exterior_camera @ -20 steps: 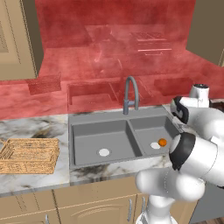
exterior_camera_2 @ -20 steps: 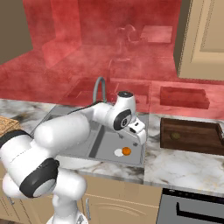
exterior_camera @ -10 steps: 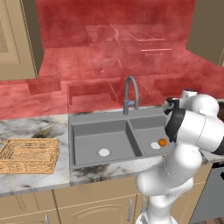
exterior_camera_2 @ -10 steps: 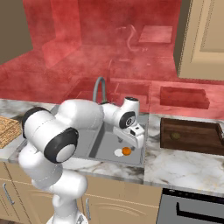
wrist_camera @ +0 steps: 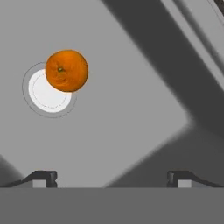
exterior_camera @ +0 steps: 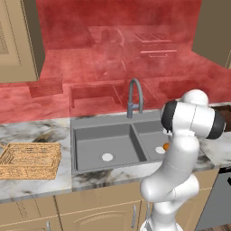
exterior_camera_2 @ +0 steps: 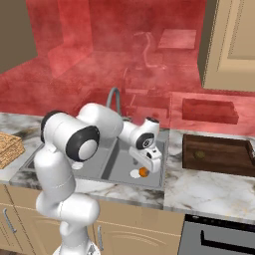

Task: Pick up all produce items and place them in the sink. Turn on the sink faucet to wash them. Then turn the sink off and put them in the tray.

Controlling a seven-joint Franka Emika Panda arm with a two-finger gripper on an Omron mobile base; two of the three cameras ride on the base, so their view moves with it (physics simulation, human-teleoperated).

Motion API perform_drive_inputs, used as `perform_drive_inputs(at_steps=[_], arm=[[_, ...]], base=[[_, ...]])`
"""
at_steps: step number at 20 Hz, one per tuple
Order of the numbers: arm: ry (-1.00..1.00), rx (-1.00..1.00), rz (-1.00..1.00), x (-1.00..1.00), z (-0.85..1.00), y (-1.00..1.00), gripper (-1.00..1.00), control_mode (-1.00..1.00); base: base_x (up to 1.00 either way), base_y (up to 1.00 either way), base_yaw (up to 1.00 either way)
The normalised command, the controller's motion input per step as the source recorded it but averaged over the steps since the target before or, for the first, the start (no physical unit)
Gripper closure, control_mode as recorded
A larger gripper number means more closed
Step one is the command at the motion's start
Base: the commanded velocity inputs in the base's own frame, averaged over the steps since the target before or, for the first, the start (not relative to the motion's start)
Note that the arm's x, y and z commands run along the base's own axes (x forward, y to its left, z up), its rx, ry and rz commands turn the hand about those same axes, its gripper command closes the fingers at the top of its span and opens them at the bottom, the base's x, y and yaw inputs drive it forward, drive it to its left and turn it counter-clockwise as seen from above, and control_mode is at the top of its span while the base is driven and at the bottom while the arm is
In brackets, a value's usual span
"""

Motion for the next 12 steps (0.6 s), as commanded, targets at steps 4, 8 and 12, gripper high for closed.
perform_drive_inputs(at_steps=[4,8,12], arm=[[0.00,0.02,-0.05,0.45,-0.62,0.14,-1.00,-1.00],[0.00,0.00,0.00,0.43,-0.50,0.00,-1.00,-1.00],[0.00,0.00,0.00,0.42,-0.34,-0.01,-1.00,-1.00]], base=[[0.00,0.00,0.00],[0.00,0.00,0.00],[0.00,0.00,0.00]])
